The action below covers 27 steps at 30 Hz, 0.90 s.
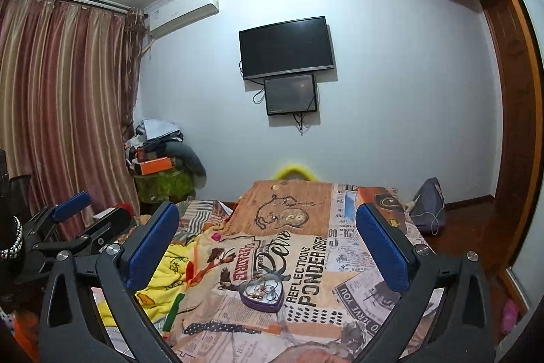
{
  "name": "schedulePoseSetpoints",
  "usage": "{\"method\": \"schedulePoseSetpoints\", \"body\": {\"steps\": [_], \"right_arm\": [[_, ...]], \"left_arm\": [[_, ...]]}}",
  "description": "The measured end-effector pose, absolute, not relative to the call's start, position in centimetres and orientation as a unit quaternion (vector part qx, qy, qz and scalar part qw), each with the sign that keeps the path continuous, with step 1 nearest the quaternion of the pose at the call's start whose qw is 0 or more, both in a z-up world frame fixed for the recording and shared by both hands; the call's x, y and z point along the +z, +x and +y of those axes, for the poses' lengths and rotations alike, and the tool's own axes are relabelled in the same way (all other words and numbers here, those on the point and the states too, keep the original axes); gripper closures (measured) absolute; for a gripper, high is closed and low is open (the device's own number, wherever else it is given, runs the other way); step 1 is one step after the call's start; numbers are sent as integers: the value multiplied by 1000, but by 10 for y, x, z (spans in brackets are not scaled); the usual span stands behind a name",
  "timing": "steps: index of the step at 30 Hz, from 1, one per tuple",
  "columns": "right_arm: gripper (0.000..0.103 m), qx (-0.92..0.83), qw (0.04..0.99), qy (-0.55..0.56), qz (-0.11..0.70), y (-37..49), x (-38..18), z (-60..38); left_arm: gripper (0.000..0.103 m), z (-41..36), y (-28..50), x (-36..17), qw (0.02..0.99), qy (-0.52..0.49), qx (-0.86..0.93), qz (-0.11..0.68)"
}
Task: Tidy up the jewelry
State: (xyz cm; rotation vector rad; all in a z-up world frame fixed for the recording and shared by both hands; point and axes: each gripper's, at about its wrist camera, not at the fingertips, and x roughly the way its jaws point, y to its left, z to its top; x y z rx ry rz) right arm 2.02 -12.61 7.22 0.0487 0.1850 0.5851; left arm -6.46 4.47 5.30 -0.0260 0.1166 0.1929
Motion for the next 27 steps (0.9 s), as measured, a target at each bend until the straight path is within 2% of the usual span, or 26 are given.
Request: {"method": "schedulePoseSetpoints", "body": {"steps": [27], "right_arm": [[0,292,948,18,125,26,60,-130]], "left_arm": [[1,51,-50,44,992,-19,98,81]]}}
